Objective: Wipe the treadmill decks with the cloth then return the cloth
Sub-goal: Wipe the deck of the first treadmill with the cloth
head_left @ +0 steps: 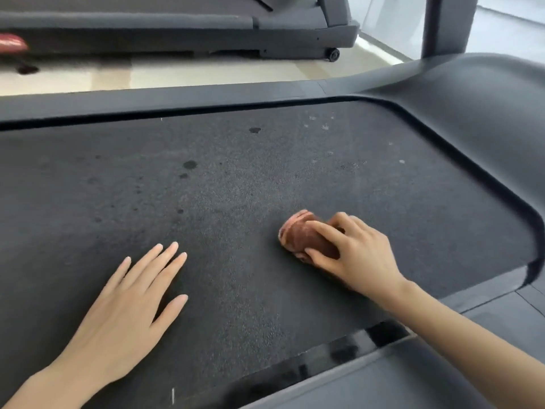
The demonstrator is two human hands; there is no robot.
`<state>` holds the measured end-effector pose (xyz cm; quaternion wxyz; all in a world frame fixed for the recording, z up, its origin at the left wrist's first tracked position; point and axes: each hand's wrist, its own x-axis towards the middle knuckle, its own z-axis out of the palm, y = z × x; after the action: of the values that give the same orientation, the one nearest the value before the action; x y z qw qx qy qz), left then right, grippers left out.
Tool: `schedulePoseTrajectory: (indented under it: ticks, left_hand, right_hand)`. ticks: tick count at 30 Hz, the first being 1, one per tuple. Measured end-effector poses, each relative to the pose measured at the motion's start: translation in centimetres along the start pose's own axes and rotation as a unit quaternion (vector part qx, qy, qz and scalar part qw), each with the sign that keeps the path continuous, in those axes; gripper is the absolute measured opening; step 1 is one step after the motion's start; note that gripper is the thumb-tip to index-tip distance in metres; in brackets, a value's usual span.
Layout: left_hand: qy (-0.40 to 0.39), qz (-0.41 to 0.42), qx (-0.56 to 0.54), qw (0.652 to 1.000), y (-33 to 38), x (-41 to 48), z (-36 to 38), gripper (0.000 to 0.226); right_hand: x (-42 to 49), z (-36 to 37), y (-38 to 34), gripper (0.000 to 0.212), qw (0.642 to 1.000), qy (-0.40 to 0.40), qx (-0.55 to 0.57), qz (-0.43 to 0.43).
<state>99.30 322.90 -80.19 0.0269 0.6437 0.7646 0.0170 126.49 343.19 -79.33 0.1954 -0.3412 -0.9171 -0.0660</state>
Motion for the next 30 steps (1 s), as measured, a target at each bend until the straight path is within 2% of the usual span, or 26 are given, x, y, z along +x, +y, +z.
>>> schedulePoseTrajectory:
  ticks: [2,5,8,15,22,25,30]
  left_hand:
    - [-0.003,-0.029,-0.006,1.000,-1.3,-1.2,-0.4,0.070]
    - [0.006,-0.066,-0.022,0.998,-2.4,-2.8,-0.3,0.071]
    - [0.005,-0.067,-0.028,0.997,-3.7,-4.0,-0.2,0.070]
    - [0.029,-0.095,-0.043,0.994,-7.8,-6.7,0.2,0.075]
    - [0.019,-0.112,-0.038,0.993,-12.5,-10.6,-0.5,0.074]
    - [0.021,-0.137,-0.031,0.990,-15.5,-13.1,-0.7,0.076]
    - [0.029,-0.195,-0.023,0.980,-21.7,-17.8,-0.7,0.070]
  right_hand:
    - [1.0,-0.2,3.1,0.040,0.995,-0.018,-0.029,0.096]
    - [3.5,-0.2,6.8,0.043,0.968,-0.057,-0.068,0.233]
    - [5.2,0.6,5.7,0.047,0.957,-0.067,-0.084,0.270]
    - [8.5,3.2,-10.1,0.043,0.994,-0.048,-0.046,0.083]
    - [10.7,4.7,-26.0,0.042,0.994,-0.046,0.039,-0.088]
    - [11.0,4.7,-29.2,0.046,0.985,-0.066,0.058,-0.146]
    - [10.7,4.4,-29.4,0.045,0.978,-0.047,0.075,-0.187]
